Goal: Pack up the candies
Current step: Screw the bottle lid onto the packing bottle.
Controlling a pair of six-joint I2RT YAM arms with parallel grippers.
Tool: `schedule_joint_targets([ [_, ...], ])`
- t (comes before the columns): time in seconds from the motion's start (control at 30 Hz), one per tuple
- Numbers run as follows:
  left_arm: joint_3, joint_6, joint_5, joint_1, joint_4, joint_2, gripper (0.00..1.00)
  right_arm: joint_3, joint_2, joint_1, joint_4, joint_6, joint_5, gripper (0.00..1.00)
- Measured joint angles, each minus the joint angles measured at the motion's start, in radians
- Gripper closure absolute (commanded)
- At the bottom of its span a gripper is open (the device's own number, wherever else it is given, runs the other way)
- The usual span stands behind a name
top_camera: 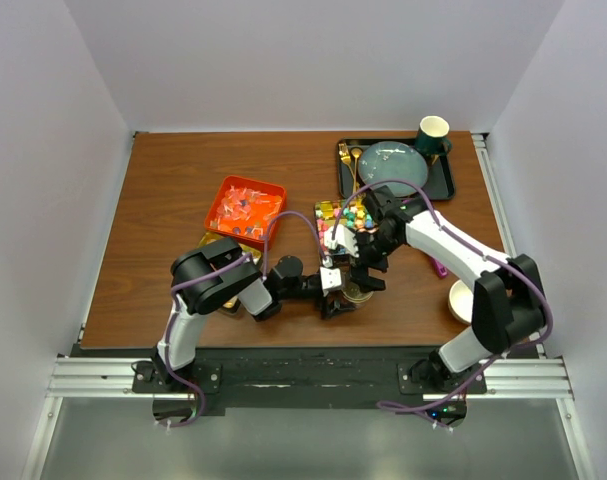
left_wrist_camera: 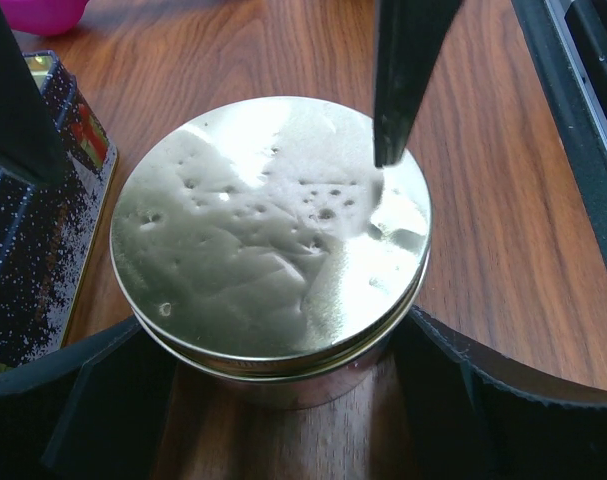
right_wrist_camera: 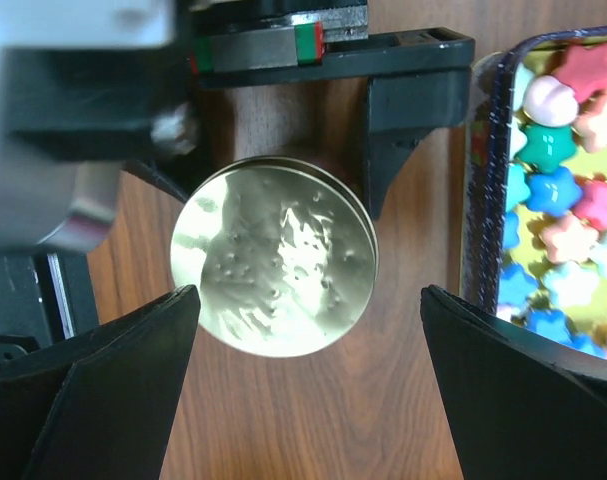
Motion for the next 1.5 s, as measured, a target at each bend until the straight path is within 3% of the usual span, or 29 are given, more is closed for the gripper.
schedule_joint_targets([
  [0.47, 0.003, -0.009, 0.0, 0.001, -0.001, 0.002, 1.0, -0.008, 0.008, 0.0, -0.044, -0.011, -0.042, 0.07],
  [1.1, 0.007, -0.016, -0.005, 0.001, 0.006, 0.01, 1.0, -0.224, -0.265, -0.004, -0.053, 0.063, -0.017, 0.06],
  [1.27, 0.015, -0.016, -0.005, 0.001, 0.005, 0.015, 1.0, -0.204, -0.298, -0.015, -0.044, 0.142, -0.012, 0.04],
  [1.5, 0.02, -0.016, -0.005, 0.001, 0.004, 0.018, 1.0, -0.11, -0.212, -0.015, 0.047, 0.195, -0.024, 0.04],
])
